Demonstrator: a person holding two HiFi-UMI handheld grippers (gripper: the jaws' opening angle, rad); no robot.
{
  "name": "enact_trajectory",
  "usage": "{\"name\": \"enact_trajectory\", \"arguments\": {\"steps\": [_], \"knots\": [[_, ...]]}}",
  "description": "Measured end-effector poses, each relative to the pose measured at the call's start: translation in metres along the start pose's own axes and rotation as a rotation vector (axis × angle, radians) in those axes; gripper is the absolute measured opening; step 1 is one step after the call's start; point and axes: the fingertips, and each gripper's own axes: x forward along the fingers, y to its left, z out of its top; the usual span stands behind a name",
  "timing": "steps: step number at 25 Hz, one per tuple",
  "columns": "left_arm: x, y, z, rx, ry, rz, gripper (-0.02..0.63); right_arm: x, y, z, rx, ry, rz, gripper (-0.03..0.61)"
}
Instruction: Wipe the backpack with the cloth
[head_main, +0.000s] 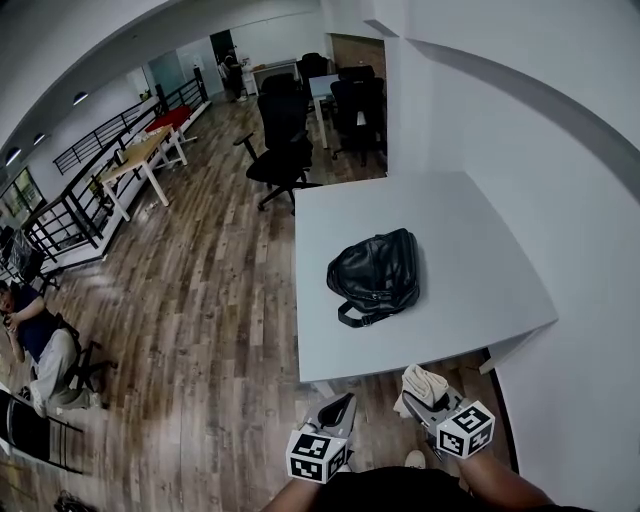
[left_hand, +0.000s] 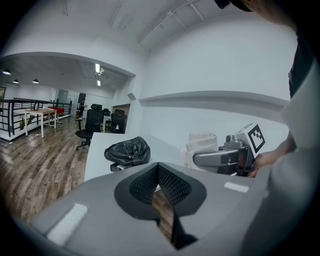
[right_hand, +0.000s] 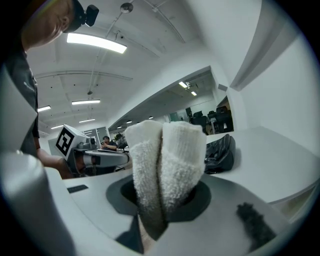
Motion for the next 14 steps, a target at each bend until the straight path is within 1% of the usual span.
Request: {"name": "enact_trajectory", "arguments": {"steps": [8,14], "knots": [[-0.0009,-0.0044,-0.0001,-0.004,0.000,-0.013,0.006,-0.0002,0.0058,0.0007,-0.002,0.003,0.011,0.098],[-0.0016,-0.0070,0.0070,0.035,-0.012,0.000,0.006,0.0020,0.0102,0.0010,-0.014,0.007,0.026,0.097]]}}
